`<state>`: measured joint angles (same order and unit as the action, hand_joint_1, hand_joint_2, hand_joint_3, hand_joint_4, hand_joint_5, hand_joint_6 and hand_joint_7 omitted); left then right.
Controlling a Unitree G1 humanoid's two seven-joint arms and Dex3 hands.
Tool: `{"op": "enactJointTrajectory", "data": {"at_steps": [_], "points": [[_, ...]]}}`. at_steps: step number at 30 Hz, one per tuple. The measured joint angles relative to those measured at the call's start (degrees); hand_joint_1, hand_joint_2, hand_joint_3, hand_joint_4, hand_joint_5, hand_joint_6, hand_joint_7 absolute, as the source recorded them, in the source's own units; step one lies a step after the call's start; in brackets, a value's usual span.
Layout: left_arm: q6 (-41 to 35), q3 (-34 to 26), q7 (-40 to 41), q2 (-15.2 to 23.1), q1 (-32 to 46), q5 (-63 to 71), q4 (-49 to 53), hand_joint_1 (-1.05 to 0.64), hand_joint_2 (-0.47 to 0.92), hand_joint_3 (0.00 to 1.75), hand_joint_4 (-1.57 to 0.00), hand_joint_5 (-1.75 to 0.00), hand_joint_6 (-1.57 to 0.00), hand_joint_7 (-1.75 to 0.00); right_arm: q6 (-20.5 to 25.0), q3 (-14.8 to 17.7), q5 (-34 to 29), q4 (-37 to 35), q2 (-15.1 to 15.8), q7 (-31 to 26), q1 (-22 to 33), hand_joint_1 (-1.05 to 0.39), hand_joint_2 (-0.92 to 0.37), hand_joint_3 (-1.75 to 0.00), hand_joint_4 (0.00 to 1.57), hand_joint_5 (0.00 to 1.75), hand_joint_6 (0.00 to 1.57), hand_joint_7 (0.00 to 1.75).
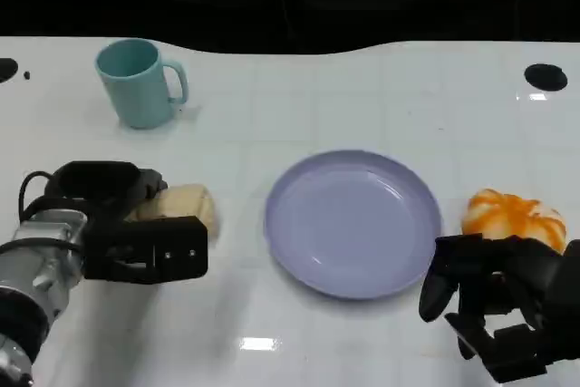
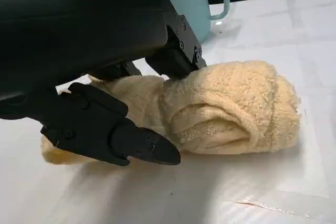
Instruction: Grasp the towel on the left side of the plate with the left hand and place it into the plate.
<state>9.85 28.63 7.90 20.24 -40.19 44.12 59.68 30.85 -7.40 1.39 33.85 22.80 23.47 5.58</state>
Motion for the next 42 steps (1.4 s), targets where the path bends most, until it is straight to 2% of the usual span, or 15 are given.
{"op": "enactJointTrajectory", "data": {"at_steps": [1,3,4,7,8,11,14,17,19,22,30,33,39,42], "points": [[1.14,0.10,2.31,0.00,0.18,0.05,0.60,-0.20,0.85,0.51,-0.87,-1.71,-0.68,-1.60,-0.15,0.01,0.01,-0.03,0.00,0.00,0.01,0.04,-0.56,-1.11,0.70,1.68,0.71,1.44],[3.02,0.33,5.34,0.00,0.53,0.07,1.46,-0.20,0.83,0.56,-0.87,-1.74,-0.63,-1.70,-0.45,0.01,0.02,-0.16,0.00,0.01,0.00,0.04,-0.55,-1.11,0.70,1.68,0.71,1.44],[3.57,0.42,6.20,-0.01,0.61,0.07,1.77,-0.20,0.82,0.57,-0.87,-1.74,-0.62,-1.72,-0.51,0.01,0.02,-0.24,0.00,0.01,0.00,0.04,-0.55,-1.12,0.70,1.68,0.71,1.44],[4.95,0.75,8.73,0.00,0.84,0.08,2.36,-0.20,0.75,0.70,-0.89,-1.75,-0.66,-1.58,-0.91,0.00,0.02,-0.57,0.00,0.01,0.00,0.04,-0.55,-1.12,0.70,1.67,0.70,1.43],[5.57,0.74,9.81,0.00,0.97,0.05,2.35,-0.22,0.75,0.67,-0.87,-1.75,-0.61,-1.66,-1.08,0.00,0.02,-0.70,0.00,0.01,-0.01,0.03,-0.55,-1.12,0.70,1.67,0.70,1.43],[6.99,0.19,12.66,0.01,1.61,-0.20,1.84,-0.22,0.78,0.47,-0.86,-1.75,-0.60,-1.63,-1.10,-0.05,0.04,-0.74,-0.03,0.00,-0.02,0.04,-0.55,-1.12,0.71,1.68,0.71,1.43],[7.22,-0.66,15.04,0.07,2.15,-0.82,-0.47,-0.21,0.81,0.38,-0.83,-1.75,-0.57,-1.68,-1.10,-0.13,0.05,-0.75,-0.08,0.00,-0.03,0.04,-0.55,-1.12,0.70,1.69,0.71,1.44],[6.89,-2.01,15.53,0.16,2.77,-1.71,-4.86,-0.23,0.85,0.43,-0.83,-1.75,-0.58,-1.74,-1.07,-0.18,0.04,-0.77,-0.12,-0.02,-0.06,0.04,-0.55,-1.12,0.70,1.69,0.71,1.44],[6.83,-2.83,15.49,0.16,3.04,-2.19,-7.92,-0.25,0.75,0.61,-0.85,-1.75,-0.59,-1.74,-1.07,-0.24,0.02,-0.78,-0.13,-0.04,-0.14,0.04,-0.55,-1.12,0.70,1.69,0.71,1.44],[6.25,-4.26,14.44,0.07,3.83,-3.92,-14.17,-0.26,0.66,0.72,-0.89,-1.75,-0.63,-1.75,-1.08,-0.31,0.00,-0.79,-0.15,-0.15,-0.18,0.04,-0.55,-1.12,0.70,1.69,0.71,1.44],[3.93,-4.96,6.04,-1.81,5.48,-5.79,-30.05,-0.21,0.54,0.91,-0.89,-1.75,-0.63,-1.74,-0.95,-0.33,0.04,-0.82,-0.30,-0.17,-0.30,0.03,-0.55,-1.12,0.70,1.69,0.71,1.44],[3.80,-4.51,2.86,-3.53,5.47,-6.21,-33.83,-0.19,0.48,1.02,-0.88,-1.75,-0.63,-1.75,-0.92,-0.34,0.01,-0.82,-0.29,-0.17,-0.32,0.04,-0.55,-1.12,0.70,1.69,0.70,1.44],[2.49,-2.24,-2.47,-8.29,5.46,-6.29,-37.02,-0.20,0.44,1.13,-0.89,-1.75,-0.66,-1.75,-0.94,-0.33,-0.03,-0.80,-0.28,-0.17,-0.31,0.05,-0.55,-1.13,0.70,1.69,0.70,1.44],[1.93,-1.11,-3.53,-10.65,5.47,-6.28,-37.11,-0.19,0.43,1.12,-0.89,-1.75,-0.66,-1.75,-0.95,-0.34,-0.03,-0.80,-0.27,-0.15,-0.31,0.04,-0.54,-1.13,0.70,1.69,0.70,1.44]]}}
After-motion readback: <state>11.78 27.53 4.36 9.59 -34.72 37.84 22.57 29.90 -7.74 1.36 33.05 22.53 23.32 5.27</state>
